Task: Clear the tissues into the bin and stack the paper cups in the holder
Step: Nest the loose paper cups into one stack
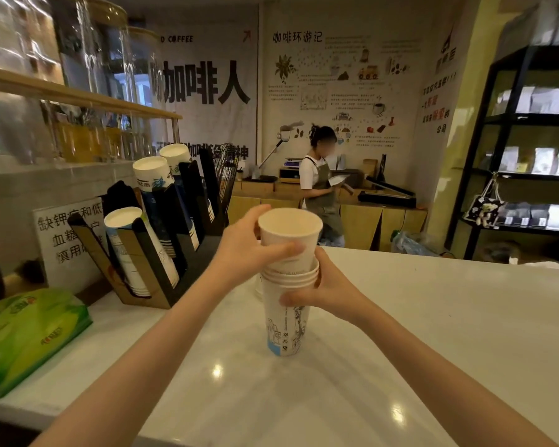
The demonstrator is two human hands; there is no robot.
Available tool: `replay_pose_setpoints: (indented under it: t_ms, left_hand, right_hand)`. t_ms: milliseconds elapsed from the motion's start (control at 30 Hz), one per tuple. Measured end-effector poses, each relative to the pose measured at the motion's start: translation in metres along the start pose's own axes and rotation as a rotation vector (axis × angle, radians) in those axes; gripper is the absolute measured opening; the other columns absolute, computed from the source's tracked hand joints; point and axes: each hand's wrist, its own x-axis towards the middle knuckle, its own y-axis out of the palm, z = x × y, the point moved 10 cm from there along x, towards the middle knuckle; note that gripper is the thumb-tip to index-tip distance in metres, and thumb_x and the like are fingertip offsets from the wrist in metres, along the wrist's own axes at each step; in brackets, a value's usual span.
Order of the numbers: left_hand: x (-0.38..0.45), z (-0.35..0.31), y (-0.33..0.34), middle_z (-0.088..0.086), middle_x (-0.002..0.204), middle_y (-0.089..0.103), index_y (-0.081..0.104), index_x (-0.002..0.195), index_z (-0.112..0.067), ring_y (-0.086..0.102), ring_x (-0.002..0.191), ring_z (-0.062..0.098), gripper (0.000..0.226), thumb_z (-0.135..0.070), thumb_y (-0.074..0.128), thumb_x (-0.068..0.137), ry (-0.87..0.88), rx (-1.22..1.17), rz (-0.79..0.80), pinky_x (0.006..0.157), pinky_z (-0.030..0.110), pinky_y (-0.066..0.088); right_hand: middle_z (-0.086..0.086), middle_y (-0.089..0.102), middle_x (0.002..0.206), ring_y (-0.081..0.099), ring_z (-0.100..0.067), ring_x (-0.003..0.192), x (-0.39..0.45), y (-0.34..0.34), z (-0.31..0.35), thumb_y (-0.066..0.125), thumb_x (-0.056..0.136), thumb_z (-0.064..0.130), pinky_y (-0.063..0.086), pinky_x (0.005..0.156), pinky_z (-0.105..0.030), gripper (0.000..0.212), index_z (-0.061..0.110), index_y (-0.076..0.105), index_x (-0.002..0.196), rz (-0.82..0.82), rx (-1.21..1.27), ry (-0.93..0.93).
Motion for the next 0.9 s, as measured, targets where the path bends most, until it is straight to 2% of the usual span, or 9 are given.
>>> replay_pose_setpoints:
  t_ms: [67,167,367,467,600,667,733,833,900]
  left_hand:
    - [-0.006,0.010,0.016,0.002,0.135,0.050,0.034,0.136,-0.020,0.048,0.112,0.015,0.085,-0.040,0.075,0.065,-0.026,0.025,0.059,0.089,0.031,0.046]
    - [-0.014,0.023,0.032,0.001,0.135,0.048,0.034,0.136,-0.020,0.046,0.111,0.011,0.080,-0.041,0.071,0.069,-0.036,0.033,0.107,0.086,0.027,0.040]
    - [-0.022,0.049,0.038,-0.003,0.144,0.038,0.025,0.140,-0.024,0.039,0.128,0.015,0.098,-0.063,0.065,0.060,-0.064,0.130,0.113,0.103,0.035,0.038]
    - [-0.025,0.049,0.036,-0.004,0.143,0.039,0.024,0.139,-0.027,0.039,0.129,0.014,0.109,-0.078,0.057,0.048,-0.039,0.203,0.106,0.105,0.046,0.040]
    - [-0.024,0.042,0.034,-0.005,0.146,0.031,0.020,0.140,-0.028,0.032,0.133,0.013,0.102,-0.058,0.072,0.057,0.027,0.251,0.118,0.108,0.039,0.034]
    - [-0.026,0.028,0.032,-0.006,0.143,0.036,0.031,0.136,-0.030,0.033,0.130,0.011,0.088,-0.047,0.074,0.062,0.145,0.287,0.093,0.106,0.031,0.030]
    - [-0.026,0.014,0.023,-0.003,0.135,0.047,0.046,0.127,-0.027,0.041,0.123,0.010,0.065,-0.037,0.072,0.069,0.244,0.277,0.033,0.105,0.028,0.035]
    - [-0.017,-0.001,0.003,-0.007,0.115,0.058,0.056,0.120,-0.019,0.049,0.106,0.005,0.045,-0.025,0.068,0.077,0.269,0.157,-0.097,0.088,0.011,0.039]
    - [-0.006,-0.004,-0.007,-0.008,0.109,0.059,0.057,0.118,-0.019,0.053,0.101,0.007,0.039,-0.021,0.064,0.080,0.240,0.044,-0.138,0.079,0.009,0.041]
  right_hand:
    - [0.005,0.060,0.121,0.061,-0.013,0.110,-0.001,0.001,-0.004,0.085,0.058,0.016,0.057,0.080,-0.029,0.093,0.028,0.034,0.134,-0.010,0.025,0.004]
    - [0.006,0.057,0.125,0.058,-0.013,0.113,-0.003,0.003,-0.012,0.084,0.059,0.016,0.055,0.084,-0.031,0.091,0.031,0.033,0.133,-0.019,0.041,0.027]
    - [0.006,0.056,0.126,0.057,-0.010,0.113,-0.005,0.007,-0.021,0.083,0.060,0.011,0.056,0.081,-0.025,0.089,0.028,0.035,0.134,-0.026,0.092,0.035]
    - [0.004,0.059,0.126,0.059,-0.013,0.114,-0.007,0.015,-0.031,0.086,0.055,0.015,0.054,0.091,-0.036,0.095,0.030,0.036,0.134,0.016,0.063,0.063]
    - [0.002,0.058,0.128,0.058,-0.014,0.116,-0.012,0.029,-0.045,0.082,0.058,0.012,0.052,0.094,-0.035,0.093,0.028,0.033,0.135,0.117,-0.014,0.111]
    - [0.003,0.059,0.124,0.059,-0.014,0.113,-0.014,0.029,-0.052,0.082,0.057,0.015,0.053,0.093,-0.036,0.088,0.026,0.036,0.132,0.112,-0.037,0.152]
    - [0.004,0.061,0.117,0.061,-0.011,0.106,-0.016,0.019,-0.053,0.082,0.058,0.020,0.054,0.089,-0.035,0.080,0.023,0.040,0.126,0.039,-0.048,0.192]
    - [-0.001,0.063,0.112,0.063,-0.013,0.099,-0.017,-0.004,-0.039,0.082,0.061,0.025,0.057,0.083,-0.035,0.074,0.023,0.041,0.122,-0.095,-0.046,0.170]
    - [0.000,0.064,0.109,0.066,-0.012,0.095,-0.017,-0.023,-0.022,0.082,0.062,0.024,0.058,0.079,-0.035,0.072,0.025,0.042,0.122,-0.153,-0.025,0.118]
